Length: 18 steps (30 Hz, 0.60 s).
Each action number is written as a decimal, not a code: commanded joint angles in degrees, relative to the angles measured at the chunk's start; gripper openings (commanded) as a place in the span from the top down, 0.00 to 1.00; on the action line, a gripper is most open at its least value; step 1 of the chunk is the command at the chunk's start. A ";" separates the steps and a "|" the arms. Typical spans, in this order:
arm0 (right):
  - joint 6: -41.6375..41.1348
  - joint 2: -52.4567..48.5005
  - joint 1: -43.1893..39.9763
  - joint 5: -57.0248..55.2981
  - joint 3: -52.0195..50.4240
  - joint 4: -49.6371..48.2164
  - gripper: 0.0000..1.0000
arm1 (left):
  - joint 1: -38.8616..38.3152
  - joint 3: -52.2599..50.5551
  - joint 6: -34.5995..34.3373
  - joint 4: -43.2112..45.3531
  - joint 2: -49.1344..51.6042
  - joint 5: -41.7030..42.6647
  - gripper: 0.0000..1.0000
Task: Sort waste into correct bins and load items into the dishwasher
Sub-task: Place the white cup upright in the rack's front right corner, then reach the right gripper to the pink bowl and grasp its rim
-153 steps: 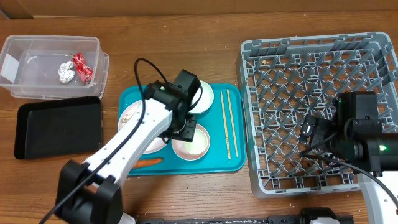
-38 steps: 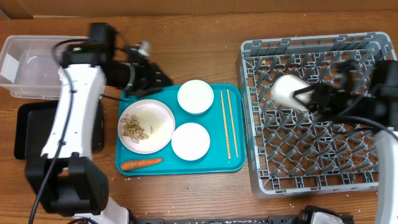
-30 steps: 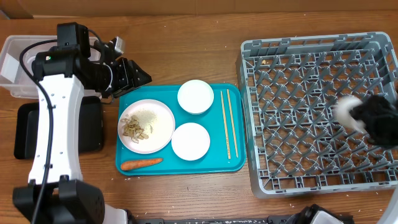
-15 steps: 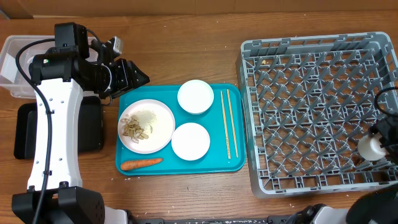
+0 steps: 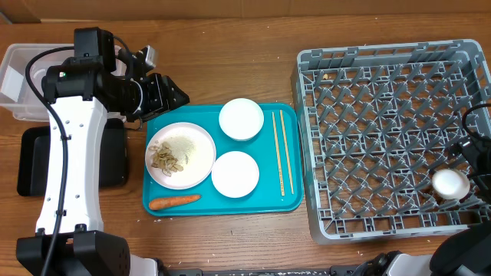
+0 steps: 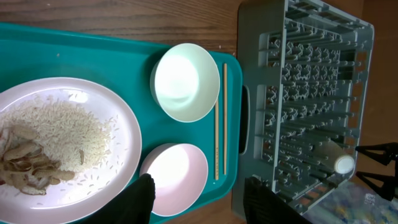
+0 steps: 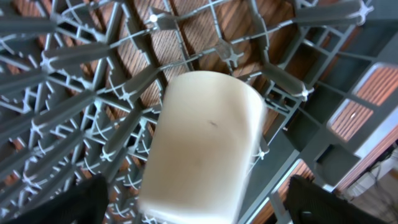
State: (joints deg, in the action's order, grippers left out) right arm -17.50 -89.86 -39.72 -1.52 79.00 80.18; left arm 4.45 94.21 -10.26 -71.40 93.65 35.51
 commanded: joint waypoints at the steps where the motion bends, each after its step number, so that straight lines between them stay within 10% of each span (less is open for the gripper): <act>1: -0.13 0.13 -0.15 0.35 -0.31 -0.20 0.05 | -0.68 0.87 1.27 -0.15 -0.76 -0.13 0.51; 13: -0.02 0.17 -0.15 4.31 -0.28 -0.02 0.02 | -1.66 0.87 1.29 -0.35 -0.76 -0.15 0.50; 18: 14.45 1.62 0.90 25.90 0.61 -0.87 0.02 | -5.14 0.87 1.31 1.44 -0.76 -4.92 0.46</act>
State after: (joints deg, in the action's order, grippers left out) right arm -12.80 -89.86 -39.70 8.97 79.00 79.68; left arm 2.28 94.21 -10.24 -70.89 93.65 34.70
